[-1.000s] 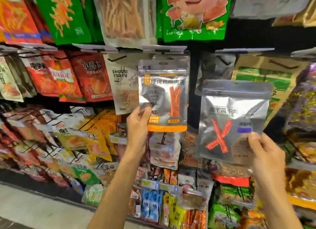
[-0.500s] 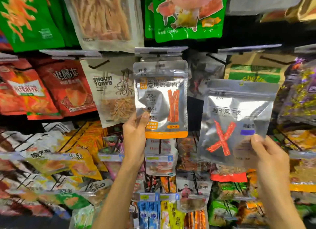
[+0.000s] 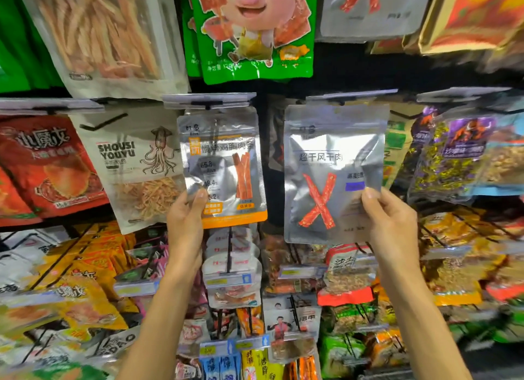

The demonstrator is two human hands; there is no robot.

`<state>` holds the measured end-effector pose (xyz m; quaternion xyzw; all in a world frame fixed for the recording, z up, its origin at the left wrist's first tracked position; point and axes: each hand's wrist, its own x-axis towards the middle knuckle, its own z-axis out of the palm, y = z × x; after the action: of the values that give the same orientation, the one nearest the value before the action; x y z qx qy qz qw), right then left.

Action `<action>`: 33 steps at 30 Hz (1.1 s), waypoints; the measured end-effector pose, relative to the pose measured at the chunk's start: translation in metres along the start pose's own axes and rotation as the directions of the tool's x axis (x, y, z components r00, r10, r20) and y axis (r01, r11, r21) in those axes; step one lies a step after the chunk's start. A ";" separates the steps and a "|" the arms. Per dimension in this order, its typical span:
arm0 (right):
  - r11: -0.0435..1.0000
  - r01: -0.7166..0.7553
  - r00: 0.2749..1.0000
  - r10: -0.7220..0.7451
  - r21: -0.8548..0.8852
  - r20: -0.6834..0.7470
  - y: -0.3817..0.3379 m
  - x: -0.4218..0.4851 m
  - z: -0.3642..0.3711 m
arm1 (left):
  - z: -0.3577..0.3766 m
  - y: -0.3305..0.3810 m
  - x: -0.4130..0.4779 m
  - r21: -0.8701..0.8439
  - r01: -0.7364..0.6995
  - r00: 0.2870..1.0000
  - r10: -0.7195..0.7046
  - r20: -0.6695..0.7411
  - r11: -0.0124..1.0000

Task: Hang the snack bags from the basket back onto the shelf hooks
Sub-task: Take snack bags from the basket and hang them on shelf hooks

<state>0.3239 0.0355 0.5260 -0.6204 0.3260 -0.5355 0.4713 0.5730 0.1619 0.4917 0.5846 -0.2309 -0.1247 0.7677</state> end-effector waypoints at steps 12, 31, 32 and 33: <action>0.999 -0.036 0.999 0.036 -0.027 0.014 0.010 0.020 0.010 | 0.001 -0.003 0.017 0.082 -0.054 0.998 0.053 0.019 0.995; 0.993 -0.102 0.993 0.105 -0.067 0.049 0.046 0.048 0.030 | -0.003 -0.004 0.019 0.122 -0.068 0.995 0.059 0.077 0.990; 0.992 -0.103 0.993 0.106 -0.068 0.045 0.048 0.051 0.032 | -0.004 -0.004 0.018 0.130 -0.064 0.996 0.054 0.076 0.990; 0.993 -0.097 0.994 0.101 -0.073 0.044 0.049 0.055 0.034 | -0.005 -0.004 0.018 0.138 -0.064 0.995 0.053 0.082 0.988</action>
<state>0.3733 -0.0230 0.5004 -0.6322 0.3639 -0.4847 0.4827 0.5914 0.1562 0.4908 0.6250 -0.2861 -0.1084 0.7182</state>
